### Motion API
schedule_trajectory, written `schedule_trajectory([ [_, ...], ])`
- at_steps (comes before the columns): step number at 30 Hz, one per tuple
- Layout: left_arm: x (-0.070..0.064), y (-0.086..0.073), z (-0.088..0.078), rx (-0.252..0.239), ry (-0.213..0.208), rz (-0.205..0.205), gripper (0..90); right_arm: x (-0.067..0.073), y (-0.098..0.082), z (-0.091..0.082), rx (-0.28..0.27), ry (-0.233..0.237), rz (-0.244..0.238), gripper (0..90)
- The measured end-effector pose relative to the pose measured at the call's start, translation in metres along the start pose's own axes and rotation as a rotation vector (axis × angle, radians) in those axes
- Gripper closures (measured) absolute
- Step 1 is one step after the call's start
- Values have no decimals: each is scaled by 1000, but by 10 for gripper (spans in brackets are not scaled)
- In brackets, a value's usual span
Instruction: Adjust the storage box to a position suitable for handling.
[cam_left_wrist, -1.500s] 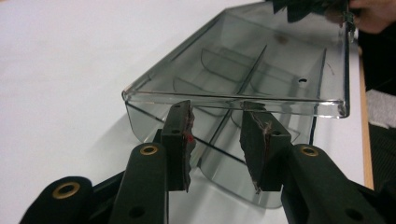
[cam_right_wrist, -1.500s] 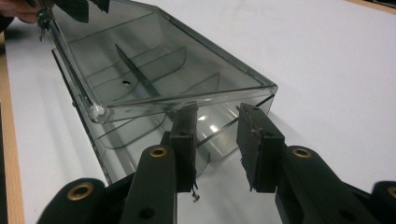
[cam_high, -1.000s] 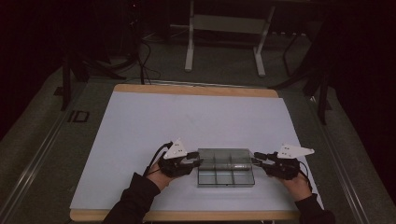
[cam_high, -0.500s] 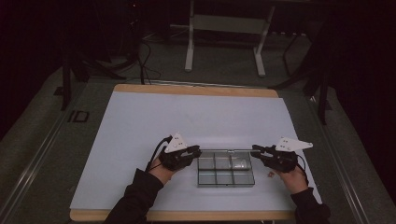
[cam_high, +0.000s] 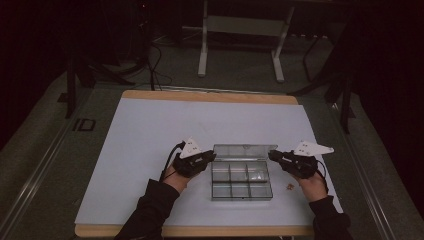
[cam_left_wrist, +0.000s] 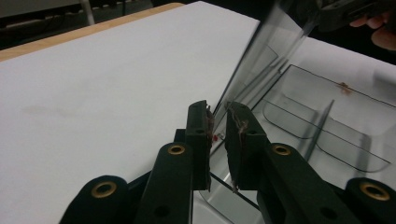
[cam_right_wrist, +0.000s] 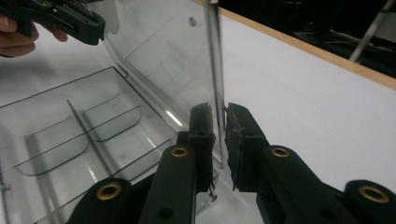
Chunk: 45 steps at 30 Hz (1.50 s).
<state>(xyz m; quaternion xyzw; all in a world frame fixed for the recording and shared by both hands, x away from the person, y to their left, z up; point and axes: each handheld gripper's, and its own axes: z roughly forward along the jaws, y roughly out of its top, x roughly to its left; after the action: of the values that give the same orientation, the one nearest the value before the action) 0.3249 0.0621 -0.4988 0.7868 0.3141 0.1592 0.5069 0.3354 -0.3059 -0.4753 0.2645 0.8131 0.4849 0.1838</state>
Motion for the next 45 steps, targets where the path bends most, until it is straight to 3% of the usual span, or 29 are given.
schedule_trajectory([
  [4, 2, 0, 4, 1, 7, -4, 807, -2, 2, 3, -11, -9, 13, 814],
  [18, 5, -5, 16, -7, 26, -54, 792, -4, 0, 24, 25, -45, 33, 719],
  [20, 5, -5, 18, -8, 22, -42, 767, -4, 0, 24, 32, -42, 37, 716],
  [24, 8, -6, 21, 3, 11, -70, 741, -5, -3, 27, 47, -40, 43, 708],
  [27, 7, -7, 26, 25, 8, -69, 740, -5, -5, 29, 57, -43, 56, 695],
  [31, 6, -9, 30, 15, 20, -71, 728, -4, -8, 31, 74, -44, 60, 690],
  [40, 10, -11, 36, 27, 17, -128, 678, -5, -14, 37, 121, -63, 76, 681],
  [45, 11, -11, 37, 45, 10, -154, 653, -7, -14, 38, 126, -51, 112, 666],
])
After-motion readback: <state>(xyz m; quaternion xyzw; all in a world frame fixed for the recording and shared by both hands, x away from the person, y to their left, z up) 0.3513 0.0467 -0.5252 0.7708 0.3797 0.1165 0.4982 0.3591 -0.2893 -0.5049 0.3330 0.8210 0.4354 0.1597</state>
